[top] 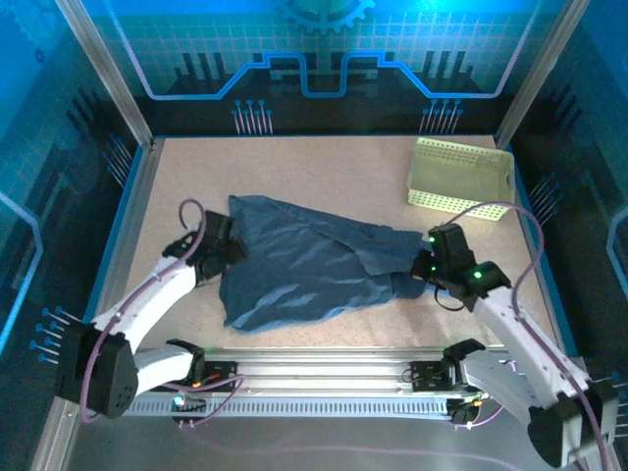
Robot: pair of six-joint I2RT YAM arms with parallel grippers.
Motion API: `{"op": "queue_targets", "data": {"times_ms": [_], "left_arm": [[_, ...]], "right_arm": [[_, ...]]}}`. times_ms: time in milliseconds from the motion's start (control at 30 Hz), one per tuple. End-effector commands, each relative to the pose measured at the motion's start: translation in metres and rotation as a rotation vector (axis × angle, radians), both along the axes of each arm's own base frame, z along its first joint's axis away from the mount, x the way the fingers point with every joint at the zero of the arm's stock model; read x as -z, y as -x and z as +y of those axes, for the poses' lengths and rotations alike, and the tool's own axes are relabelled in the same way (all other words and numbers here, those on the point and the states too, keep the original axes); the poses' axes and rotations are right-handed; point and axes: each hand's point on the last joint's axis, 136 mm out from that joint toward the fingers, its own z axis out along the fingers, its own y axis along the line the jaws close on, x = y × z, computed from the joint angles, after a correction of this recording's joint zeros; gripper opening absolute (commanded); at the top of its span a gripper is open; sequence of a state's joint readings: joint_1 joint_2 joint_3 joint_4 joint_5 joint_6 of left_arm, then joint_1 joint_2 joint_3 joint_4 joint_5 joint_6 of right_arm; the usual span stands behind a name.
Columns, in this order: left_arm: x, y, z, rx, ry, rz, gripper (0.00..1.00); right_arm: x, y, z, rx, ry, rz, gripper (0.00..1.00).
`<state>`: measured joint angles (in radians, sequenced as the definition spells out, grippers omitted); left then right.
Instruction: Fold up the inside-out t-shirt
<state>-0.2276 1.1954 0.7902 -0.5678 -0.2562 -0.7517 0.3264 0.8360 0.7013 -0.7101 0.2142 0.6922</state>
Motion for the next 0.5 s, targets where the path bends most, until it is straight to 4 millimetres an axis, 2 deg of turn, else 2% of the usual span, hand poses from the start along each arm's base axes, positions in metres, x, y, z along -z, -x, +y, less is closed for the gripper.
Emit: {"op": "queue_targets", "data": {"times_ms": [0, 167, 333, 467], "left_arm": [[-0.014, -0.024, 0.019, -0.032, -0.062, 0.030, 0.75], [-0.017, -0.079, 0.024, -0.049, -0.121, 0.077, 0.79], [0.003, -0.131, 0.020, -0.035, -0.146, 0.147, 0.80], [0.017, -0.179, 0.018, -0.020, -0.162, 0.179, 0.80]], "right_arm": [[0.001, 0.031, -0.020, 0.046, 0.062, 0.055, 0.00], [0.009, 0.049, -0.020, 0.053, 0.013, 0.072, 0.00], [0.018, 0.053, -0.016, 0.052, -0.020, 0.081, 0.00], [0.017, 0.051, -0.014, 0.043, -0.027, 0.074, 0.00]]}}
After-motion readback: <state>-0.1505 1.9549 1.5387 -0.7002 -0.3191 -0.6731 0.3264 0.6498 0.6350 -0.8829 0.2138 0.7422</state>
